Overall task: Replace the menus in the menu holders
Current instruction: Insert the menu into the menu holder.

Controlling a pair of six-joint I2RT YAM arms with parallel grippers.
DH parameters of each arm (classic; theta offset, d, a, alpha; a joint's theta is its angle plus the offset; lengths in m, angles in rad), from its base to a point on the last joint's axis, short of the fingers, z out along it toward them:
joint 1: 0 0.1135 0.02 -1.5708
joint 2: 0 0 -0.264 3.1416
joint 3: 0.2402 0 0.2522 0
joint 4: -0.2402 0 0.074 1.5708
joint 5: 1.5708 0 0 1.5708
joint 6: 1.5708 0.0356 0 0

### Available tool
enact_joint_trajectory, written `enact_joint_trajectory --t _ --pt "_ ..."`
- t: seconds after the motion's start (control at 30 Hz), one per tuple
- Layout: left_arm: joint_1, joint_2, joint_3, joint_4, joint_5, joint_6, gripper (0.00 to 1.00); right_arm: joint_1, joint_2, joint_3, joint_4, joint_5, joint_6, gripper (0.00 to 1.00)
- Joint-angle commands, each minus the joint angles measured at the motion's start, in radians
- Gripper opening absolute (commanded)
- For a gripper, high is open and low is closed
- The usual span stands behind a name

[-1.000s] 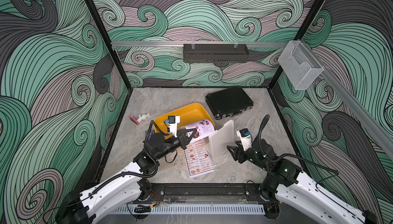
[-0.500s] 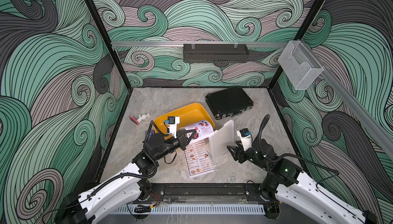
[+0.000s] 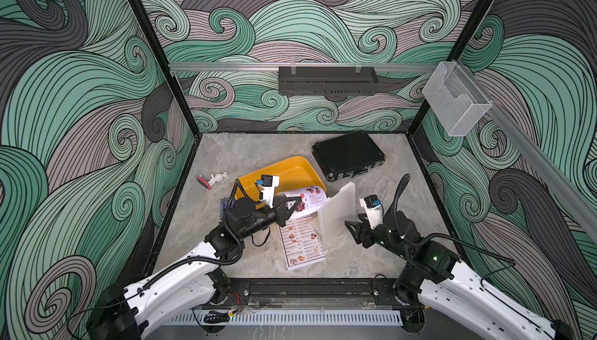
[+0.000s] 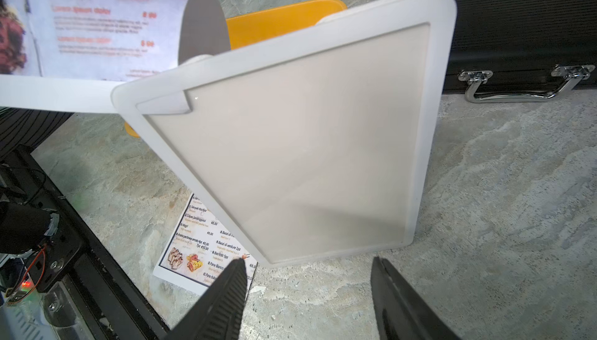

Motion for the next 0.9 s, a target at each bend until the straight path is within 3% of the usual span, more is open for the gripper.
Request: enact_joint_trajectory --t 0.0,0.3,0.87 --pt "-0.008 0.019 0.070 -0.016 0.023 0.057 0.00 0.003 -0.012 0.028 -0.019 -0.002 -0.007 0.65" --pt "-0.008 0.140 0.168 -0.045 0.099 0.123 0.00 0.003 -0.030 0.035 -0.036 0.005 -0.008 0.65" --pt "-0.011 0.332 0.273 0.048 0.154 0.128 0.00 0.003 -0.058 0.058 -0.064 0.027 -0.014 0.65"
